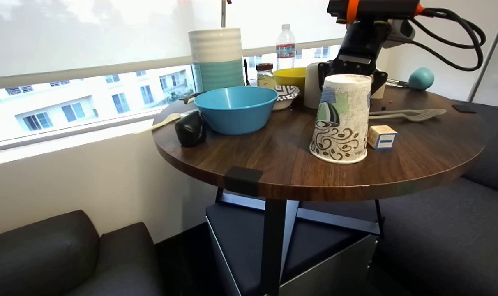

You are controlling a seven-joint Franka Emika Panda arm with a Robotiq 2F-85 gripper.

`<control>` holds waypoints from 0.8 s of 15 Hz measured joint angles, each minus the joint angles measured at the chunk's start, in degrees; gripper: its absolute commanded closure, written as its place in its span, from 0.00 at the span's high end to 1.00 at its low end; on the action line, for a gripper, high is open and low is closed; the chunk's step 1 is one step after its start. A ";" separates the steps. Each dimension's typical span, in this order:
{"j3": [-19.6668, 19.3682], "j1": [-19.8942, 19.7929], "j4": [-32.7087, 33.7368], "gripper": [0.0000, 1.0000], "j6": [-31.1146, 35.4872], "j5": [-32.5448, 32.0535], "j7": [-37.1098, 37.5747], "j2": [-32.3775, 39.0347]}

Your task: Put the orange block upright then place the coffee cup over the block

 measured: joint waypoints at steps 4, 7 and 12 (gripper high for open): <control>0.27 0.04 0.28 0.09 0.06 -0.60 -0.09 -0.32; 1.33 0.11 0.92 0.09 0.30 -5.41 0.16 -1.86; 4.91 0.64 2.04 0.09 1.61 -17.72 0.60 -5.93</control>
